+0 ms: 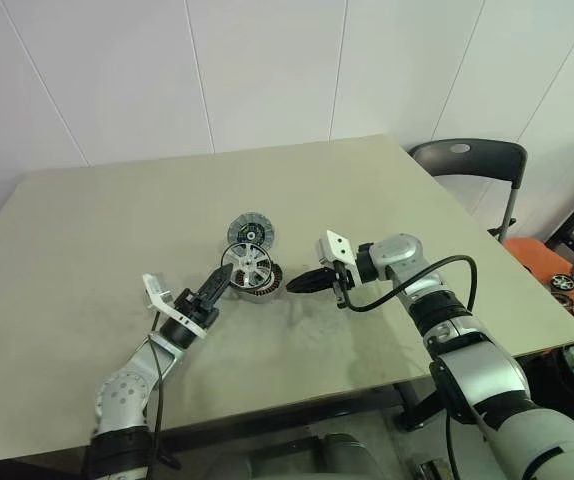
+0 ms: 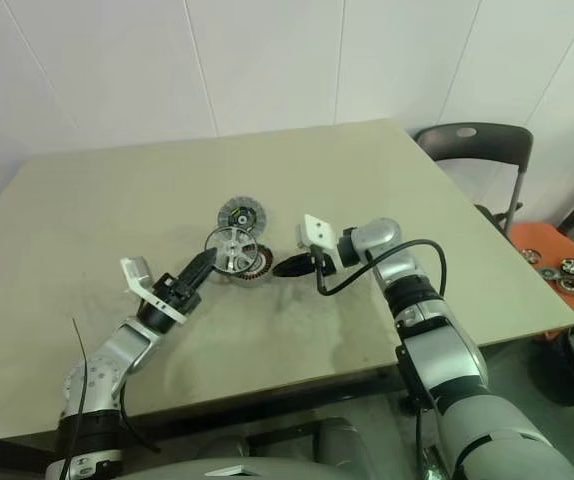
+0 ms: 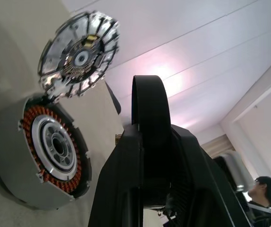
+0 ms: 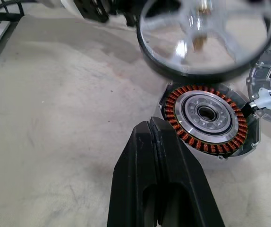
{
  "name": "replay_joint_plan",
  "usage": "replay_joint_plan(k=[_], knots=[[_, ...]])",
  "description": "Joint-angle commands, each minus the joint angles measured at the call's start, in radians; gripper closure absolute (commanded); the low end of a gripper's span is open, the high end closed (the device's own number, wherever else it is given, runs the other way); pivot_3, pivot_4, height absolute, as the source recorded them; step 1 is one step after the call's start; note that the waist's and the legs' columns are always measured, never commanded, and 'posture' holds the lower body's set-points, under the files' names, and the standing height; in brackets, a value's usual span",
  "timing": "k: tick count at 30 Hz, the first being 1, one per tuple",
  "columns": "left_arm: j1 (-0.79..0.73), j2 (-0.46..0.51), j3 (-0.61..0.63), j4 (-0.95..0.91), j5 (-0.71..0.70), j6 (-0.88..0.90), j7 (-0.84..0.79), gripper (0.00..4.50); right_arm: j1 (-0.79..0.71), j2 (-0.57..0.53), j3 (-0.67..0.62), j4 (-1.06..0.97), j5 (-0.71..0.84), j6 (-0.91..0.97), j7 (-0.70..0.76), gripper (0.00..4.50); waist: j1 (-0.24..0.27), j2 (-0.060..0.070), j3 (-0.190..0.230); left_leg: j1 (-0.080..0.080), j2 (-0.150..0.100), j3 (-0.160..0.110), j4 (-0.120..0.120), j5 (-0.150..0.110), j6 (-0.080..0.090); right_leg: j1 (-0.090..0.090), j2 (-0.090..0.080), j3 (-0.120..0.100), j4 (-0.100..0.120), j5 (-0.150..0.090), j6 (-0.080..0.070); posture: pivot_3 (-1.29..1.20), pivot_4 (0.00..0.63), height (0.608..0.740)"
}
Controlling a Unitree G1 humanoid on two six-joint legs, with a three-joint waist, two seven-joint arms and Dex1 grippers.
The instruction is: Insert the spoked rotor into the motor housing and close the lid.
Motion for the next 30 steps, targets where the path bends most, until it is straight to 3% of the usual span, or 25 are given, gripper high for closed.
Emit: replay_joint_plan(k=[1, 6, 30], knots=[[-0.053, -0.013, -0.013, 0.046, 0.028, -0.003, -0.035, 4.02, -0.039, -0.012, -0.02, -0.054, 0.026, 0.02, 0.018, 4.5, 0.001, 0.0, 0.0, 0.0, 0.0, 0.0, 0.0, 0.0, 0.0, 0.0, 0.0, 0.0, 0.0, 0.0, 0.0, 0.0, 0.0, 0.74], [-0.06, -0.021, -0.014, 0.056, 0.045, 0.008, -0.05, 4.02, -0.013, -0.03, -0.016, -0.106, 0.045, 0.066, 0.065, 4.5, 0.002, 0.0, 0.0, -0.001, 0.0, 0.0, 0.0, 0.0, 0.0, -0.001, 0.0, 0.0, 0.0, 0.003, 0.001, 0.0, 0.0, 0.74], [-0.121, -0.052, 0.043, 0.206, 0.157, -0.049, -0.043, 4.02, 0.03, -0.028, -0.007, -0.138, 0.022, 0.049, 0.01, 4.5, 0.0, 0.0, 0.0, 0.0, 0.0, 0.0, 0.0, 0.0, 0.0, 0.0, 0.0, 0.0, 0.0, 0.002, 0.003, 0.0, 0.0, 0.74]])
